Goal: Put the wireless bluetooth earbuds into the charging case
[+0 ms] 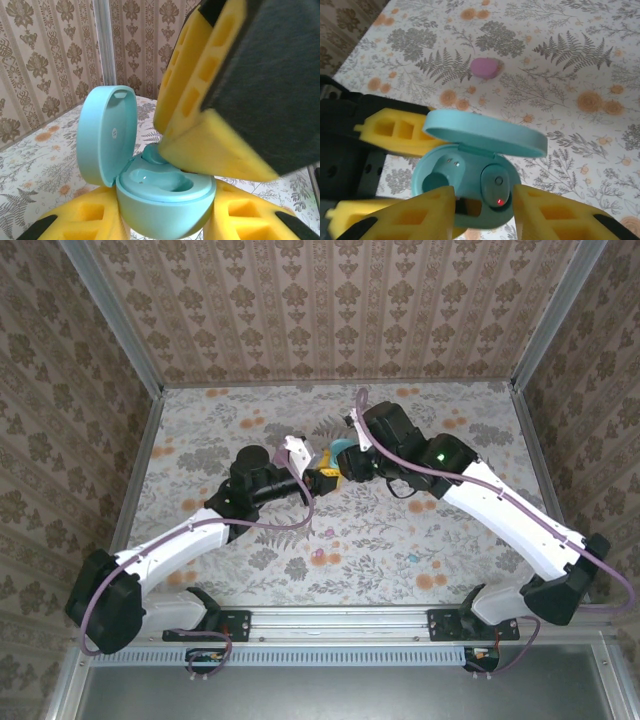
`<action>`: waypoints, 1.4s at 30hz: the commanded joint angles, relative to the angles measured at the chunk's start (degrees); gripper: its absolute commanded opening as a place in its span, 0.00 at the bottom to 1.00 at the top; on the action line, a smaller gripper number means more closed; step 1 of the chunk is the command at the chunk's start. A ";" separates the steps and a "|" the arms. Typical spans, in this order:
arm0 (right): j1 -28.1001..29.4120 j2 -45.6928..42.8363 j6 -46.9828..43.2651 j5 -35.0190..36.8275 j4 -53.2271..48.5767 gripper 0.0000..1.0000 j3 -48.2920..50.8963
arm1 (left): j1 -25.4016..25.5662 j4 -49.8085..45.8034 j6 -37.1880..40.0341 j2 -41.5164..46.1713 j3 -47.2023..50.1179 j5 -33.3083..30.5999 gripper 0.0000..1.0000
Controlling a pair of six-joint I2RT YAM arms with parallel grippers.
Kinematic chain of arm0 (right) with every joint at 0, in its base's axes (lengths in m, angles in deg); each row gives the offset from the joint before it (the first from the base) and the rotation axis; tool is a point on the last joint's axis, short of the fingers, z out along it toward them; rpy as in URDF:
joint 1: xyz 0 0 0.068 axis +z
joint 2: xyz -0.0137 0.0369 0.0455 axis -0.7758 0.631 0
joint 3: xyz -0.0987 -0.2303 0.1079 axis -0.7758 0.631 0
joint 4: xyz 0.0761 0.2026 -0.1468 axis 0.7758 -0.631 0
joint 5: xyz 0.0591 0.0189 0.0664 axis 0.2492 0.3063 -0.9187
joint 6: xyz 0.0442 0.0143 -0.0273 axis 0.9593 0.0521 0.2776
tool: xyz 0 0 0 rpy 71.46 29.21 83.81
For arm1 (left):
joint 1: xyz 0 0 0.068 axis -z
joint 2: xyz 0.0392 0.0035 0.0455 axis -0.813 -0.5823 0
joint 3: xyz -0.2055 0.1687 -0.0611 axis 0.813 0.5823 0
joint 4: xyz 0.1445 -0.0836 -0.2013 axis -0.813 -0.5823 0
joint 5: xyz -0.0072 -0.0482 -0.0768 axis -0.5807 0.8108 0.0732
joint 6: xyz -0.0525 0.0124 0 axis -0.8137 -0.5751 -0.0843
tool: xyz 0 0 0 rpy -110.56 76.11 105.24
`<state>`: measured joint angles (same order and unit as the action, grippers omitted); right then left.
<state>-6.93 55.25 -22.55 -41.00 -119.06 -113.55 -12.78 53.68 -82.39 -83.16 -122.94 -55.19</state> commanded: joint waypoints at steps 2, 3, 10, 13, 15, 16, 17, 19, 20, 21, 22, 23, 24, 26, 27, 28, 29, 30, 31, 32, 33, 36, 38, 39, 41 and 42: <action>-0.08 -5.89 3.33 -1.83 0.54 0.43 1.38 | 0.45 1.82 0.82 2.52 -1.70 -0.82 0.29; -0.38 -7.91 4.33 -1.77 1.02 0.43 2.34 | 0.49 1.78 0.95 2.76 -1.43 -1.10 0.28; -12.54 -20.60 15.20 -4.72 -1.69 0.46 16.96 | 0.41 1.69 1.26 5.12 0.60 -2.51 0.28; -19.71 -22.39 20.44 -8.59 -7.69 0.47 25.50 | 0.47 1.22 1.45 6.13 1.04 -2.74 0.28; -21.80 -22.55 21.85 -10.71 -9.79 0.46 31.61 | 0.48 0.73 1.45 7.04 1.30 -2.88 0.28; -22.00 -22.53 22.30 -11.51 -9.92 0.46 33.79 | 0.44 0.72 1.48 7.40 1.43 -2.97 0.28; -22.10 -22.26 22.90 -13.00 -9.24 0.46 37.25 | 0.44 0.75 1.48 7.85 1.67 -3.06 0.28; -22.19 -21.41 25.24 -14.48 -7.35 0.47 42.50 | 0.46 0.72 1.48 8.32 2.06 -3.28 0.28; -22.19 -21.07 27.18 -14.87 -6.63 0.47 44.85 | 0.45 0.74 1.48 8.50 2.14 -3.32 0.28; -22.08 -20.84 28.80 -15.40 -5.74 0.47 46.84 | 0.49 0.51 1.46 8.60 2.14 -3.26 0.28; -21.99 -20.94 30.25 -15.97 -4.59 0.47 48.67 | 0.42 0.25 1.48 8.76 2.21 -3.16 0.29; -21.68 -21.41 32.02 -16.12 -3.41 0.47 50.56 | 0.49 0.12 1.48 8.95 2.16 -3.19 0.29; -21.40 -22.13 33.67 -16.03 -2.40 0.47 51.84 | 0.45 0.18 1.40 9.19 2.35 -3.31 0.29; -21.10 -23.09 35.92 -16.70 -0.97 0.46 53.75 | 0.49 0.50 1.23 9.48 2.81 -3.66 0.29; -21.05 -23.28 36.48 -17.59 -0.19 0.47 54.59 | 0.49 0.63 1.21 9.57 2.88 -3.76 0.29; -21.01 -23.30 36.77 -18.23 0.44 0.47 55.07 | 0.42 0.55 1.21 9.57 2.89 -3.72 0.29; -20.79 -22.98 37.13 -18.35 0.81 0.47 55.49 | 0.47 0.55 1.21 9.57 2.93 -3.74 0.29; -20.66 -22.57 37.50 -18.36 1.09 0.47 55.81 | 0.50 0.61 1.21 9.45 3.01 -3.76 0.29; -20.59 -22.07 37.71 -18.75 1.70 0.48 56.14 | 0.48 0.69 1.22 9.44 2.89 -3.72 0.29; -20.37 -21.36 37.82 -19.57 2.60 0.48 56.53 | 0.50 0.78 1.21 9.32 2.93 -3.69 0.29; -20.15 -20.60 38.07 -20.16 3.65 0.48 56.88 | 0.54 0.84 1.21 9.18 2.84 -3.66 0.29; -19.27 -18.81 39.23 -20.34 6.36 0.50 57.75 | 0.55 0.90 1.18 9.12 2.62 -3.72 0.29; -18.99 -17.52 39.32 -20.25 6.89 0.50 57.73 | 0.56 0.79 1.21 9.13 2.58 -3.84 0.29; -18.90 -16.84 39.32 -20.25 7.14 0.50 57.67 | 0.58 0.69 1.21 9.22 2.55 -3.92 0.29; -18.64 -15.73 39.22 -19.95 7.52 0.50 57.55 | 0.54 0.55 1.28 9.24 2.62 -4.07 0.29; -18.55 -15.26 39.23 -19.66 7.65 0.50 57.53 | 0.53 0.52 1.29 9.22 2.62 -4.09 0.29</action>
<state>-25.95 38.88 15.09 -60.13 -112.78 -56.35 -12.68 53.25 -82.17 -75.03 -120.30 -58.67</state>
